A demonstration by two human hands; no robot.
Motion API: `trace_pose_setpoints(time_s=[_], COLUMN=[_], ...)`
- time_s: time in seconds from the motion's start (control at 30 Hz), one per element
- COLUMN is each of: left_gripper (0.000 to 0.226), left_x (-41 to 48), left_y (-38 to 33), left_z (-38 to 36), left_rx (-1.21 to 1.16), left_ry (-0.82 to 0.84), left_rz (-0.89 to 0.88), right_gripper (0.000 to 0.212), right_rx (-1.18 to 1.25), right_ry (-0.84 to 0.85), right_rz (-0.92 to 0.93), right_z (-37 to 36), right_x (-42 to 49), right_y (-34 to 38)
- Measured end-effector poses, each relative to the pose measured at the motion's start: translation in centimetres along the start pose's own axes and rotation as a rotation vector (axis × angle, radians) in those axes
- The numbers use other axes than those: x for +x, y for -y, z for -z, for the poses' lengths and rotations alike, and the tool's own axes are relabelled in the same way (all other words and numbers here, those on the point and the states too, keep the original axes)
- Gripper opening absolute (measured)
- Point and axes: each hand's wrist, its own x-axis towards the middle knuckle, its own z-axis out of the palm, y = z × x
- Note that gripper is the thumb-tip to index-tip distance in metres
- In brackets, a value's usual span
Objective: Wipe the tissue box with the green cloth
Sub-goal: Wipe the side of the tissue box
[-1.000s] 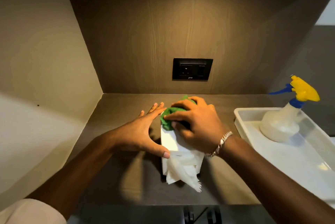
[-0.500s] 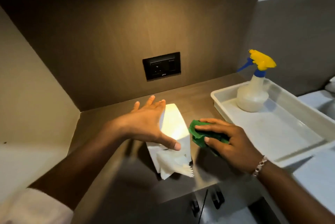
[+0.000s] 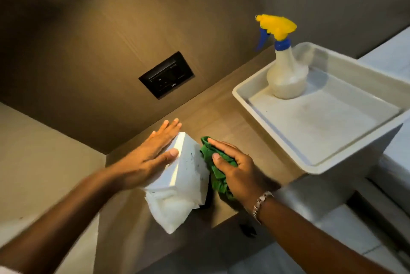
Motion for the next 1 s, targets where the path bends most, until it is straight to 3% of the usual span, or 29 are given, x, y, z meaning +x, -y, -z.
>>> trace_pose_setpoints(time_s=[0.07,0.13,0.23,0.4,0.5,0.63,0.83,1.0], left_gripper=[0.058,0.054,0.056,0.057,0.056,0.054,0.054,0.055], left_x=[0.0,0.1,0.1,0.3,0.3,0.3,0.2,0.2], left_y=[0.0,0.3,0.8,0.8,0.7,0.7,0.9,1.0], left_z=[-2.2,-3.6,-3.7,-3.7,-3.8,-3.9,-3.8,-4.0], left_rx=[0.024,0.013,0.037,0.064,0.071,0.078,0.029,0.077], left_ry=[-0.288,-0.416,-0.423,-0.389,-0.393,-0.4,-0.405,-0.429], left_rz=[-0.028,-0.024,-0.004,-0.015,-0.008,0.006,-0.019,-0.007], right_gripper=[0.034,0.034,0.035,0.043,0.044,0.04,0.038,0.035], right_rx=[-0.093,-0.225,-0.302,-0.5,-0.535,-0.376,-0.346,-0.347], right_ry=[0.012,-0.046,-0.14,0.012,-0.043,-0.185,-0.191,-0.327], right_rz=[-0.051,-0.016,0.143,0.332,0.246,0.127,0.438,0.366], right_z=[-1.0,-2.6,-5.2,-4.7,-4.4,-6.0,-7.5,-6.4], right_x=[0.5,0.5,-1.2,-5.0,-4.7,-1.4,-4.1,-4.0], right_y=[1.1,2.3,3.0,-0.3,-1.1,0.9,-0.7,-2.3])
